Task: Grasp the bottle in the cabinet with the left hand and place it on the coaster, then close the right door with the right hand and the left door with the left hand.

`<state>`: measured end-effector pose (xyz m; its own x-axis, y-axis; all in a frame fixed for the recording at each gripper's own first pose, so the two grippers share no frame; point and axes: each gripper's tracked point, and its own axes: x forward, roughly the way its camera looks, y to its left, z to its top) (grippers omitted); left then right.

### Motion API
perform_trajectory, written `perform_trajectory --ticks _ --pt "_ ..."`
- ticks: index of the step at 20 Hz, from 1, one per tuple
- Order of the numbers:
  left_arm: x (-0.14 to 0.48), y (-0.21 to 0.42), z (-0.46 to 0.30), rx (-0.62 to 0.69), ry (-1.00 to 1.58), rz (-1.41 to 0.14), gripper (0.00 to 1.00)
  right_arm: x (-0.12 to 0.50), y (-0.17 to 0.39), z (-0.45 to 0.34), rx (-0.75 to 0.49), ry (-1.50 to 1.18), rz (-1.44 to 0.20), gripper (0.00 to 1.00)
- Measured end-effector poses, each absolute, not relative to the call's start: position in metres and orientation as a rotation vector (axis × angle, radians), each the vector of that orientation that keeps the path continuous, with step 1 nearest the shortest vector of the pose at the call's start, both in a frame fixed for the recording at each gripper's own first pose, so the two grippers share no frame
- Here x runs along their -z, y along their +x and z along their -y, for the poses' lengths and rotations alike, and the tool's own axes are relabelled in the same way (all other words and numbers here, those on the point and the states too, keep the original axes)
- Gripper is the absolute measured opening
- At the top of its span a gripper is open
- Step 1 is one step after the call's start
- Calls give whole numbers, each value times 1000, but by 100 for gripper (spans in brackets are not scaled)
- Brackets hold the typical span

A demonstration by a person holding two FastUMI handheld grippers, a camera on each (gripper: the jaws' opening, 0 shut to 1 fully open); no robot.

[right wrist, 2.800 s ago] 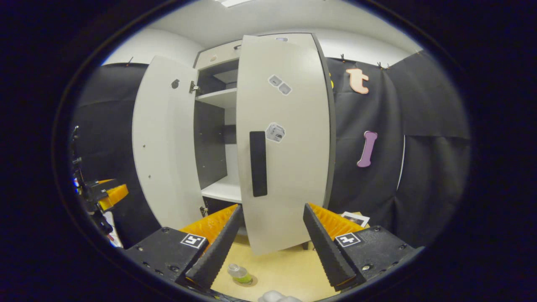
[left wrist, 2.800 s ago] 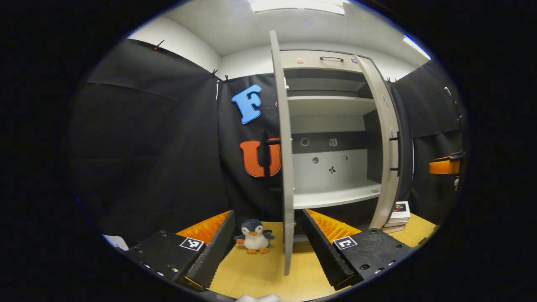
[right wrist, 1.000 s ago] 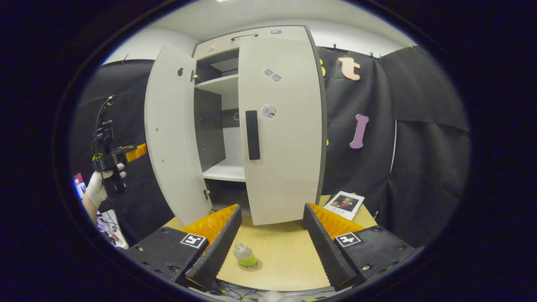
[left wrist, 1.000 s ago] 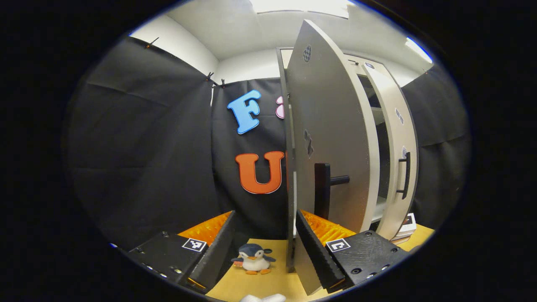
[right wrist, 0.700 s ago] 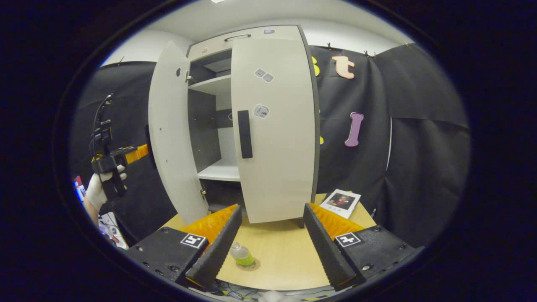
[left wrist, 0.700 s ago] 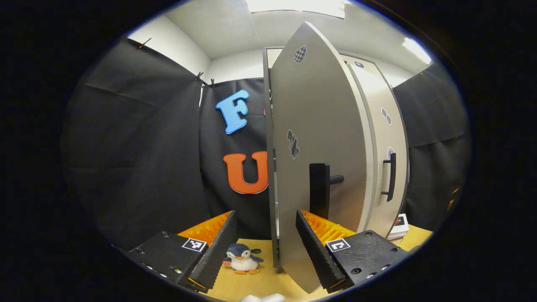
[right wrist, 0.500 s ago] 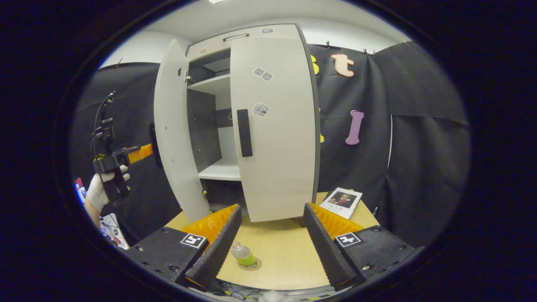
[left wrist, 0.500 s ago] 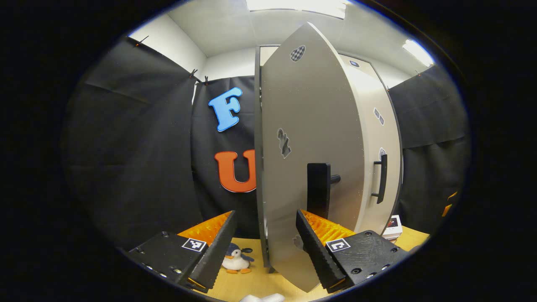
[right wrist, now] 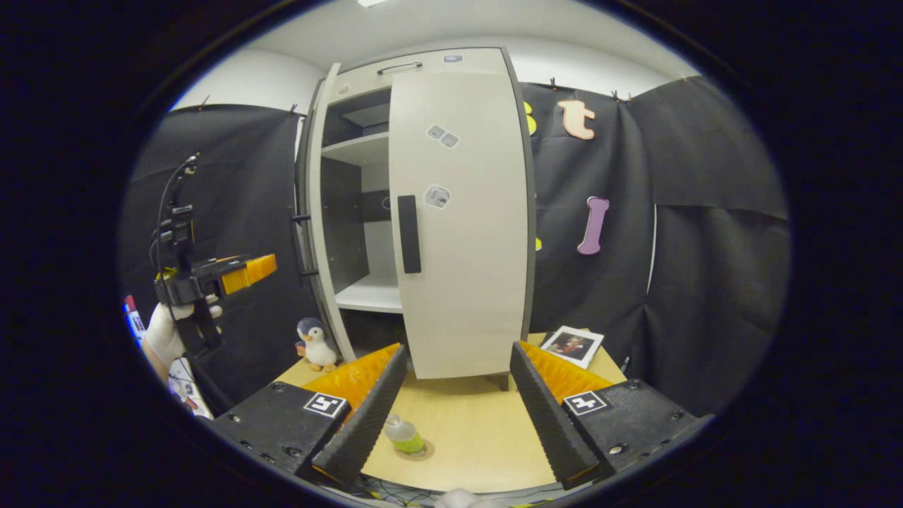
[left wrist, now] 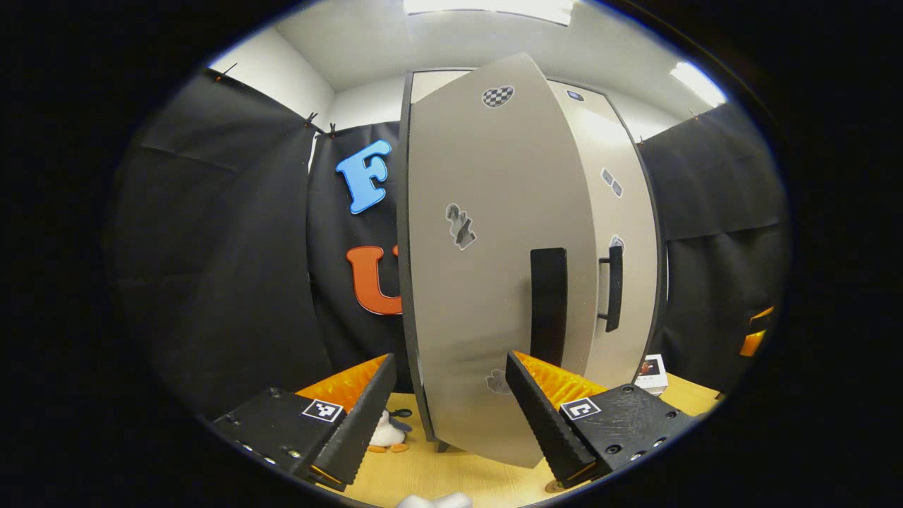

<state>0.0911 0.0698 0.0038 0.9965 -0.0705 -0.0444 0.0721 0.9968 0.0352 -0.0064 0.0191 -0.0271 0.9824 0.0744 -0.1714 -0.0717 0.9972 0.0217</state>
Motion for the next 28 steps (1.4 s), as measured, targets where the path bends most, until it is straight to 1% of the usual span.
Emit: perform_trajectory --ticks 3,8,15,20,28 --pt "-12 67 -62 76 45 -18 96 23 -5 -18 -55 14 -161 97" --pt "-14 32 -55 94 9 -23 96 9 -4 -18 -34 35 -122 97" --pt "12 -10 -69 26 -10 -64 96 13 -3 -25 -4 19 -89 97" --pt "24 -20 -69 16 -11 -90 96 13 -3 -35 -13 1 -76 97" --pt "18 -19 -62 35 -19 -79 96 14 -8 -37 -8 -12 -65 97"
